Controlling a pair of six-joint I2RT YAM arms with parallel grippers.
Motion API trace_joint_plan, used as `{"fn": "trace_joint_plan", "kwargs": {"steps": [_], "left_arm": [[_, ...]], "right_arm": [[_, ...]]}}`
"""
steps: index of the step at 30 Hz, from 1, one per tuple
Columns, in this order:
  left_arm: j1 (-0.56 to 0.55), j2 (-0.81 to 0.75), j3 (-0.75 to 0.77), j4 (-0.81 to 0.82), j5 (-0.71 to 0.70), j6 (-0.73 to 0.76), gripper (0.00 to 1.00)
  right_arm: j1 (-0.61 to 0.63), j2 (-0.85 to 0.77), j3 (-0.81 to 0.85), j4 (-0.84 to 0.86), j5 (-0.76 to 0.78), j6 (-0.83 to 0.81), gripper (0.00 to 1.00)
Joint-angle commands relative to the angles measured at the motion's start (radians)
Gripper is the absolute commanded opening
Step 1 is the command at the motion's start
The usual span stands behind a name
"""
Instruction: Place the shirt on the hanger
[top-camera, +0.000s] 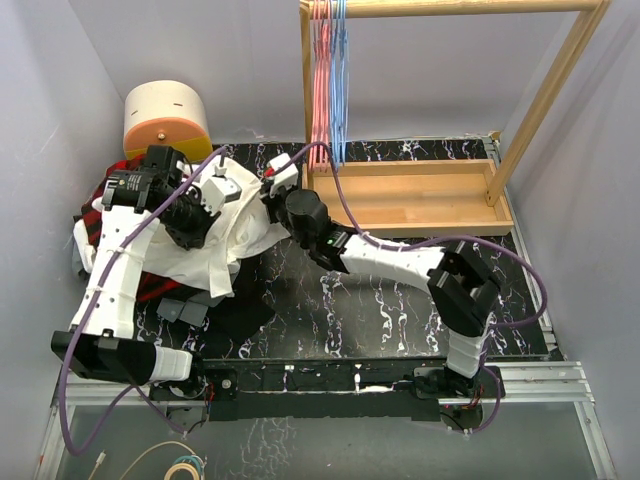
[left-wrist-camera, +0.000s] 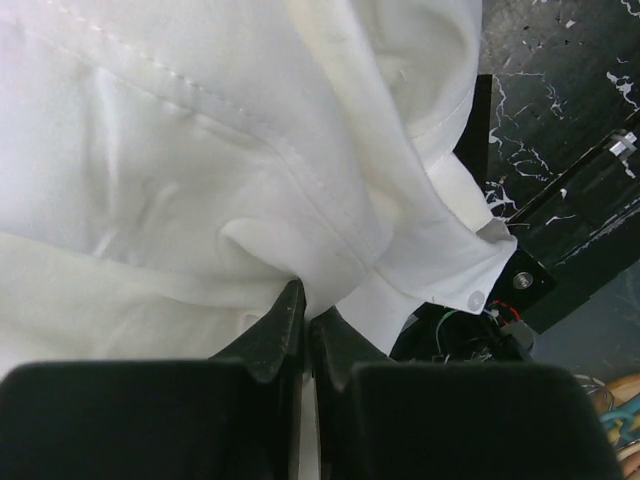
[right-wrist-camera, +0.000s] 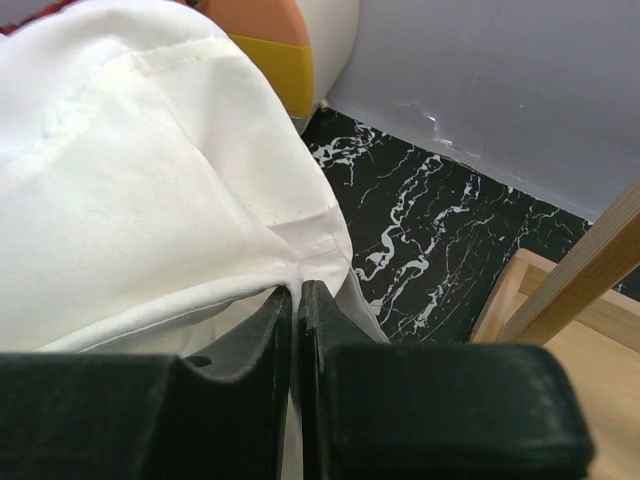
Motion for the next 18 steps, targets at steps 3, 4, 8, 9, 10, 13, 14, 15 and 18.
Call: {"fn": "trace_joint_plan", "kwargs": {"steps": [3, 4, 8, 9, 10, 13, 14, 15, 18], "left_arm": [[-0.007, -0.037, 0.304, -0.026, -0.020, -0.041, 0.00], [-0.007, -0.033, 0.394, -0.034, -0.005, -0.048, 0.00], [-0.007, -0.011, 0.699, -0.031, 0.042, -0.081, 0.00], [-0.007, -0.017, 0.739, -0.012, 0.047, -0.090, 0.00], [-0.007, -0.030, 0.757, 0.022, 0.047, -0.101, 0.00], [-0.007, -0.096, 0.742, 0.154, 0.055, -0.154, 0.00], [-0.006, -0.102, 0.755, 0.193, 0.062, -0.173, 0.00], [-0.007, -0.091, 0.800, 0.205, 0.078, -0.193, 0.00], [-0.006, -0.057, 0.922, 0.251, 0.128, -0.246, 0.00]], "right_arm": [[-0.002, -0.202, -0.019, -0.016, -0.090, 0.051, 0.08], [0.003, -0.231, -0.016, -0.029, -0.123, 0.050, 0.08], [0.029, -0.355, -0.001, -0.053, -0.225, 0.050, 0.08], [0.032, -0.379, 0.011, -0.055, -0.239, 0.056, 0.08], [0.034, -0.396, 0.026, -0.060, -0.249, 0.059, 0.08], [0.037, -0.434, 0.103, -0.077, -0.248, 0.040, 0.08], [0.037, -0.439, 0.147, -0.082, -0.248, 0.023, 0.08], [0.037, -0.441, 0.186, -0.089, -0.244, 0.004, 0.08], [0.037, -0.427, 0.328, -0.134, -0.229, -0.072, 0.08]]}}
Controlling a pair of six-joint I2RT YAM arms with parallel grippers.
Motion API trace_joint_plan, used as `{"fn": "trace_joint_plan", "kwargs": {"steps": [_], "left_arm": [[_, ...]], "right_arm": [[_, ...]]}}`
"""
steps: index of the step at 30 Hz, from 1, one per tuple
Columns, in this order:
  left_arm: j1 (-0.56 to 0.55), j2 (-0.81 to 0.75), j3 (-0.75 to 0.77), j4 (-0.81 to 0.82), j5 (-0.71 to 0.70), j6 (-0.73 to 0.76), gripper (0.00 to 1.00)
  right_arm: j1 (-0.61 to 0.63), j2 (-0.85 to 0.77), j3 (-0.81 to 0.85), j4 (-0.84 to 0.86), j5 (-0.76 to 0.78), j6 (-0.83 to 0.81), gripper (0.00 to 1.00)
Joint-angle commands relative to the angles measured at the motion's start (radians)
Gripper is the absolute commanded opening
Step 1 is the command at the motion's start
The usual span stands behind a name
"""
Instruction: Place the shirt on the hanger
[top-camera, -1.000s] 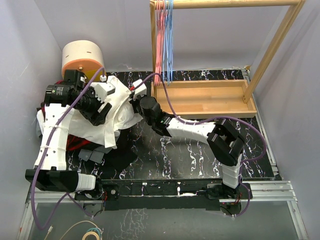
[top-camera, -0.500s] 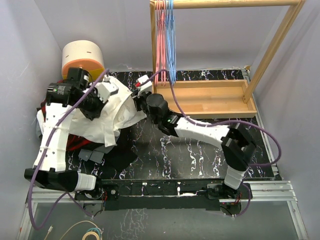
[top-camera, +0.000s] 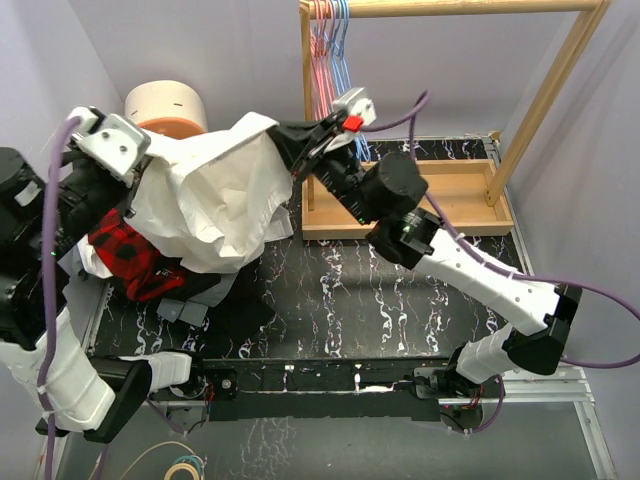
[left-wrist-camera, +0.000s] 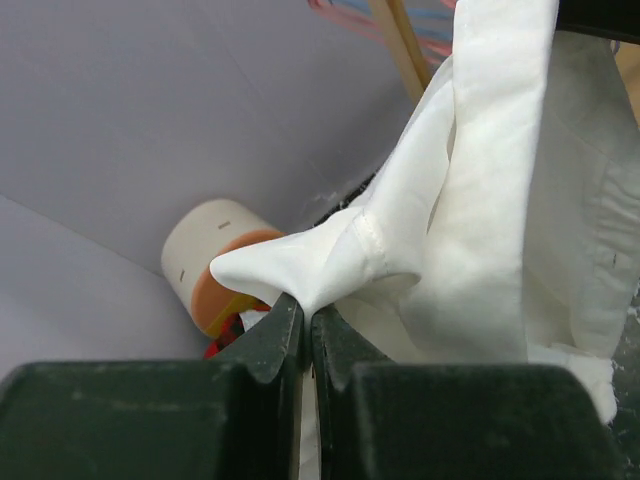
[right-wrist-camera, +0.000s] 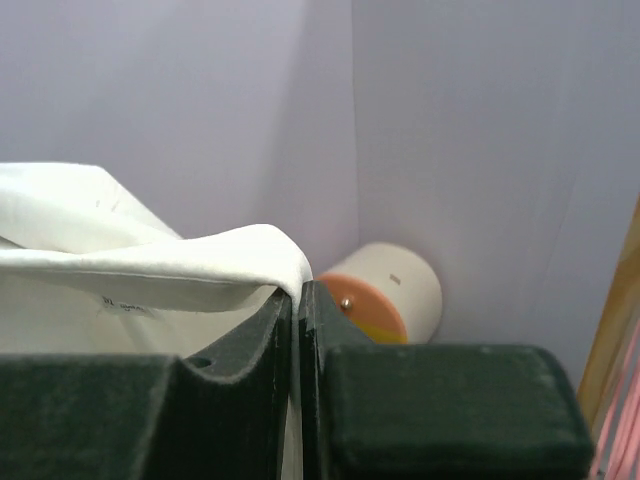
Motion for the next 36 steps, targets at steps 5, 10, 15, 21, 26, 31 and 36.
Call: {"fn": "trace_joint_plan", "kwargs": {"steps": [5, 10, 15, 21, 26, 31, 36], "left_arm": [[-0.002, 0.119, 0.290, 0.267, 0.144, -0.186, 0.00], [-0.002, 0.199, 0.382, 0.380, 0.239, -0.288, 0.00], [-0.002, 0.295, 0.510, 0.531, 0.342, -0.441, 0.00], [0.001, 0.376, 0.604, 0.665, 0.359, -0.551, 0.00], [0.004, 0.366, 0.493, 0.603, 0.387, -0.523, 0.00], [0.004, 0.236, -0.039, 0.487, 0.576, -0.398, 0.00], [-0.025, 0.155, -0.437, 0.347, 0.638, -0.247, 0.00]], "right_arm": [[-0.003, 0.009, 0.352, -0.057, 0.053, -0.203, 0.08], [-0.003, 0.000, 0.450, -0.066, 0.063, -0.267, 0.08], [-0.003, 0.003, 0.544, -0.067, 0.064, -0.308, 0.08], [-0.003, 0.014, 0.636, -0.052, 0.027, -0.303, 0.08], [-0.003, -0.026, 0.559, -0.077, 0.054, -0.293, 0.08], [-0.003, -0.234, 0.094, -0.013, 0.118, -0.192, 0.08], [-0.003, -0.481, -0.381, -0.027, 0.125, 0.059, 0.08]]}}
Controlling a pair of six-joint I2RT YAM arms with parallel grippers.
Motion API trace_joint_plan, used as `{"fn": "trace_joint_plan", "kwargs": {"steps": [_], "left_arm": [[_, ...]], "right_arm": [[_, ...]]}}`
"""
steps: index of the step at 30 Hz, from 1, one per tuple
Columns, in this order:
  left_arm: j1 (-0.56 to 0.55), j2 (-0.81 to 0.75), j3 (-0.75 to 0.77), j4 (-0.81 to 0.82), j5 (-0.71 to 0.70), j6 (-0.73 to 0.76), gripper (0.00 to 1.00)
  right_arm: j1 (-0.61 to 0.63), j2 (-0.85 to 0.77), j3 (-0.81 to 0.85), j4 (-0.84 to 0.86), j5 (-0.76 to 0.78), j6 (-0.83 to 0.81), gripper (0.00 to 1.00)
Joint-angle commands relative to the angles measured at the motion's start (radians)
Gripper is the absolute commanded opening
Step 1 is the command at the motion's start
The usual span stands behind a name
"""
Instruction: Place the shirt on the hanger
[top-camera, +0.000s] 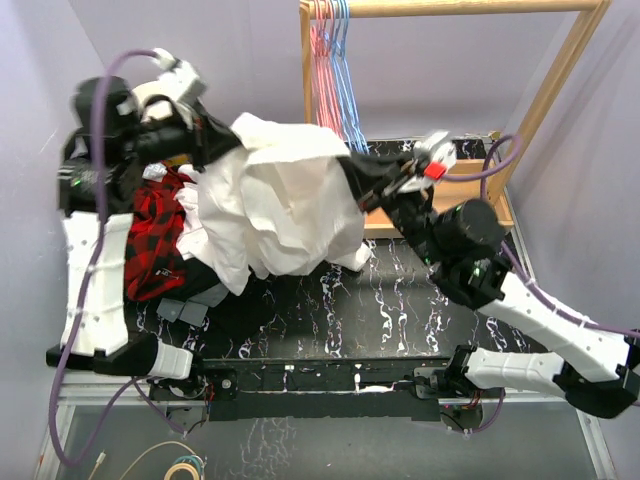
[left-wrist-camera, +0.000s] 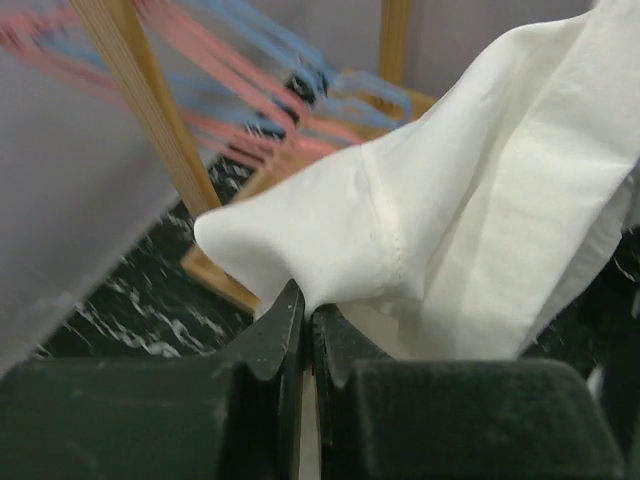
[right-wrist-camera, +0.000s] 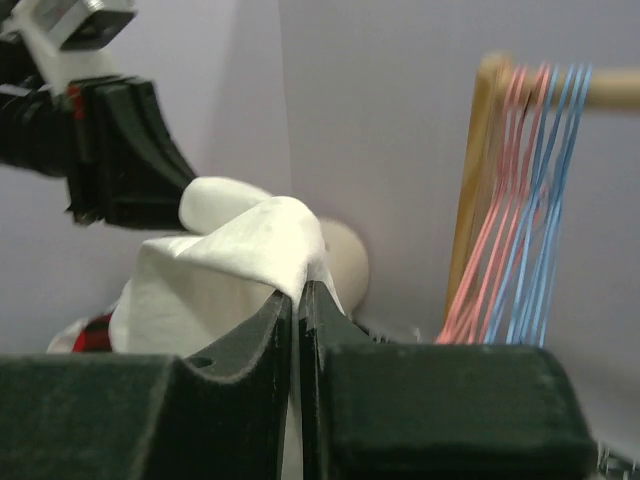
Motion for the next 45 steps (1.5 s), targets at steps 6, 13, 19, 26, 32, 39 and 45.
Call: {"fn": "trace_joint_plan", "kwargs": {"steps": [6, 13, 19, 26, 32, 39, 45], "left_arm": [[-0.234, -0.047, -0.528, -0.261, -0.047, 0.260, 0.00], [-0.242, -0.048, -0.637, -0.009, -0.293, 0.165, 0.00], [-0.237, 0.065, -0.619, 0.117, -0.511, 0.105, 0.00], [-0.212, 0.268, -0.572, 0.131, -0.524, 0.031, 0.00], [-0.210, 0.379, -0.544, 0.127, -0.443, -0.038, 0.37], [-0.181, 0.279, -0.480, 0.010, -0.501, -0.015, 0.96], [-0.141, 0.088, -0.474, -0.219, -0.369, 0.214, 0.97]], "right_arm": [[-0.003, -0.327, -0.553, -0.113, -0.109, 0.497, 0.08], [-0.003, -0.344, -0.636, -0.148, 0.130, 0.596, 0.08], [-0.164, -0.146, -0.570, -0.337, 0.400, 0.732, 0.08], [-0.388, 0.011, -0.595, -0.242, 0.134, 0.828, 0.08], [-0.393, 0.091, -0.565, -0.189, 0.047, 0.814, 0.08], [-0.404, 0.109, -0.578, -0.165, 0.010, 0.783, 0.08], [-0.455, 0.134, -0.582, -0.150, -0.045, 0.713, 0.46]]}}
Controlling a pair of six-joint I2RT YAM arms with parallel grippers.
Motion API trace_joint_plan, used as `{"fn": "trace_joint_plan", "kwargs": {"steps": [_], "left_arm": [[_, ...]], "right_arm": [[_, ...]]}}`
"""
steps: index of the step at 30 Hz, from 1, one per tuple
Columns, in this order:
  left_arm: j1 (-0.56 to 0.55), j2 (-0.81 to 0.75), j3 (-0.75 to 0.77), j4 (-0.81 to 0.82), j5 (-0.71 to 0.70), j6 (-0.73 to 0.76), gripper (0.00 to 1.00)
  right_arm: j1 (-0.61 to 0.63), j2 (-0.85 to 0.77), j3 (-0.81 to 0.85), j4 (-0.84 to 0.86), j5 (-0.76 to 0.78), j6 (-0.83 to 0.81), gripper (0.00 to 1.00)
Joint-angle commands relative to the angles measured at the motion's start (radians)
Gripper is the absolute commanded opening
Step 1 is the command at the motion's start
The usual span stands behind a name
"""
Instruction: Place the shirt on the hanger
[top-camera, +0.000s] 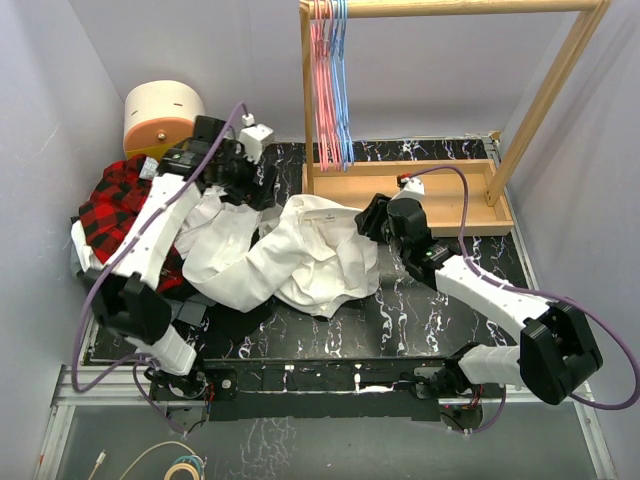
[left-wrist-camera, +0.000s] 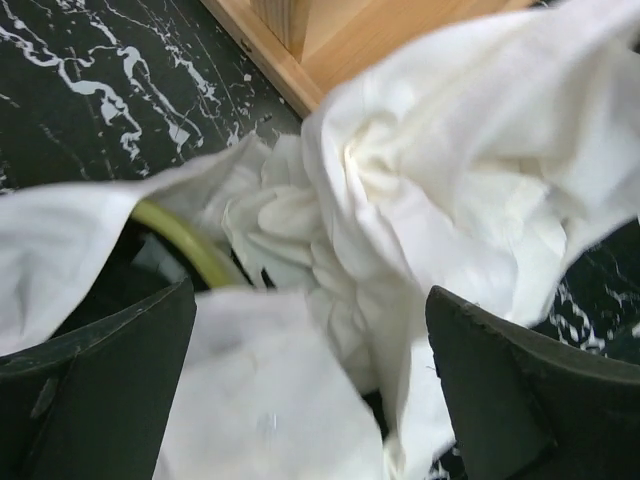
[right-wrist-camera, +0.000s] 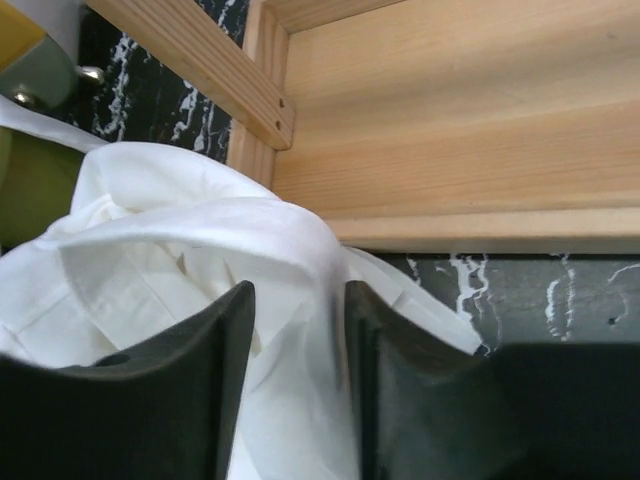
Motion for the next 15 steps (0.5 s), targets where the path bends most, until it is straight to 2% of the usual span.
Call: {"fn": "trace_joint_plan", "kwargs": {"steps": [1, 3, 5, 7, 10, 15], "left_arm": [[0.022, -0.195, 0.055, -0.293, 0.166, 0.246, 0.97], [0.022, -0.233, 0.050, -0.431, 0.258, 0.339, 0.97], [0.022, -0.245, 0.032, -0.470, 0.287, 0.366, 0.97], [0.021, -0.222, 0.028, -0.485, 0.307, 0.366, 0.97], [0.012, -0.177, 0.018, -0.407, 0.271, 0.307, 0.97], [-0.036, -0.038, 0.064, -0.355, 0.252, 0.284, 0.97]], "right_arm": [[-0.048, -0.008, 0.015, 0.102, -0.066, -0.089, 0.63], [-0.071, -0.033, -0.006, 0.169, -0.126, -0.148, 0.85], [-0.078, -0.056, -0.020, 0.233, -0.175, -0.225, 0.97], [-0.077, -0.060, -0.016, 0.275, -0.221, -0.296, 0.98], [-0.077, -0.040, -0.009, 0.326, -0.340, -0.403, 0.98], [-0.078, 0.017, -0.078, 0.541, -0.496, -0.608, 1.00]]}}
